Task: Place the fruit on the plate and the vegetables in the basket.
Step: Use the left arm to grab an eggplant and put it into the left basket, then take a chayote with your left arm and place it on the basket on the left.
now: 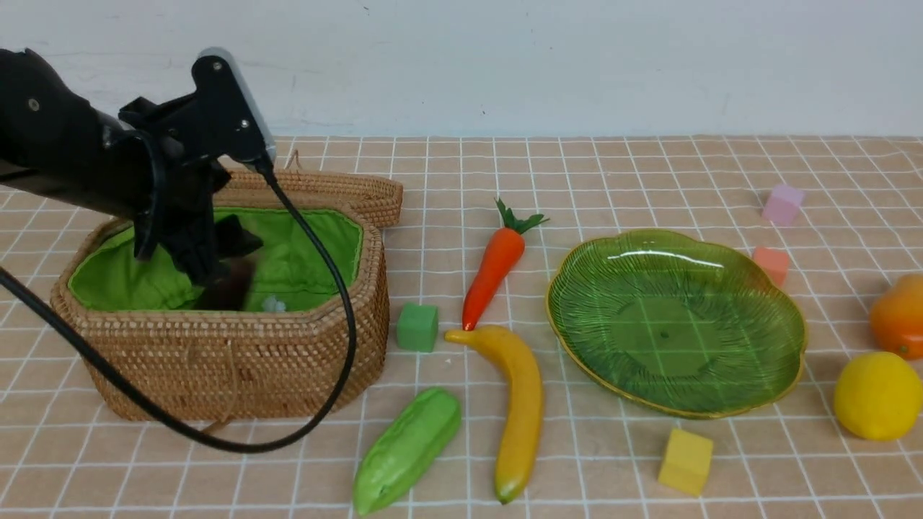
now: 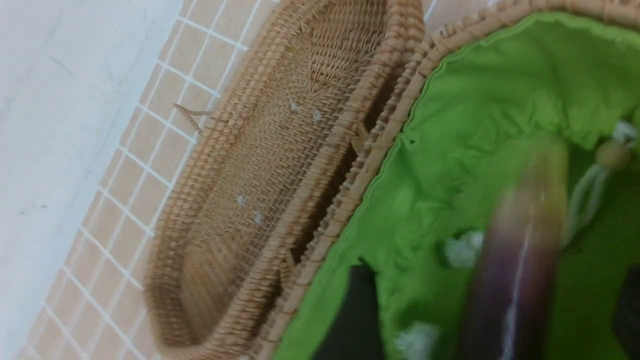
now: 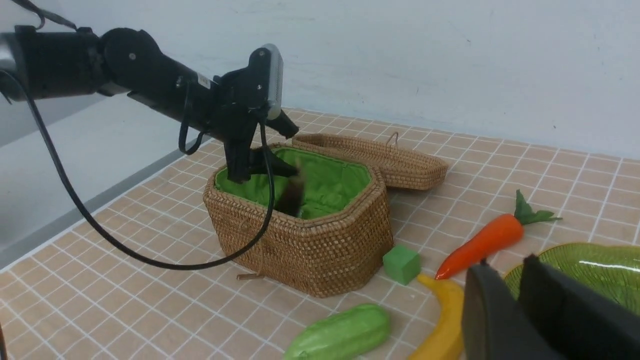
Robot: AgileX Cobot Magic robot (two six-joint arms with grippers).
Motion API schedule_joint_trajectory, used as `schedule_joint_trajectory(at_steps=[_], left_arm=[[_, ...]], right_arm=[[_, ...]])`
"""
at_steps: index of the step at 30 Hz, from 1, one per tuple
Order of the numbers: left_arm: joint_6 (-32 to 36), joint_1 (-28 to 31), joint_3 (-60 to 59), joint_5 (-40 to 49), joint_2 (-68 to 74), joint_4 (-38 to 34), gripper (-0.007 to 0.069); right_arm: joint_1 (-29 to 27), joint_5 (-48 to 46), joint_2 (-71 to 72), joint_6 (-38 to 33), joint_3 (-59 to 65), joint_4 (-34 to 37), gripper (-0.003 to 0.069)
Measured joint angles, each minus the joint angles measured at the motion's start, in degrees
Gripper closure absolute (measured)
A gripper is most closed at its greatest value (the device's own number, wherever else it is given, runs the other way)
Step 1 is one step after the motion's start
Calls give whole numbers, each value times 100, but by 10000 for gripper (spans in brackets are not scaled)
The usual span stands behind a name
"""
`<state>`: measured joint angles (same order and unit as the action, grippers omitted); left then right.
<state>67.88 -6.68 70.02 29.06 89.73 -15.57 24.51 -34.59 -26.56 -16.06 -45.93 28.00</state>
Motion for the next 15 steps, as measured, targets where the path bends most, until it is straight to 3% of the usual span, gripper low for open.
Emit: schedule_joint_trajectory(at_steps=[4, 6, 9, 10, 12, 13, 15], left_arm=[[-705, -22, 0, 290, -308, -637, -15], [-1407, -148, 2, 388, -537, -999, 61], [-2518, -863, 21, 789, -904, -1086, 287], [-3099, -1266, 28, 1068, -976, -902, 418], [-3805, -1768, 28, 1450, -994, -604, 538], [-4579, -2264, 28, 1855, -949, -212, 613], [-5121, -2584, 28, 2093, -871, 100, 637]], right_arm=[[0, -123, 0, 0, 0, 0, 539], [0, -387, 0, 0, -6, 0, 539], [0, -970, 0, 18, -60, -5, 539], [0, -1217, 0, 18, -89, -5, 539], [0, -1433, 0, 18, -124, -5, 539], [0, -1561, 0, 18, -132, -5, 539], [0, -1650, 0, 22, -132, -5, 539]])
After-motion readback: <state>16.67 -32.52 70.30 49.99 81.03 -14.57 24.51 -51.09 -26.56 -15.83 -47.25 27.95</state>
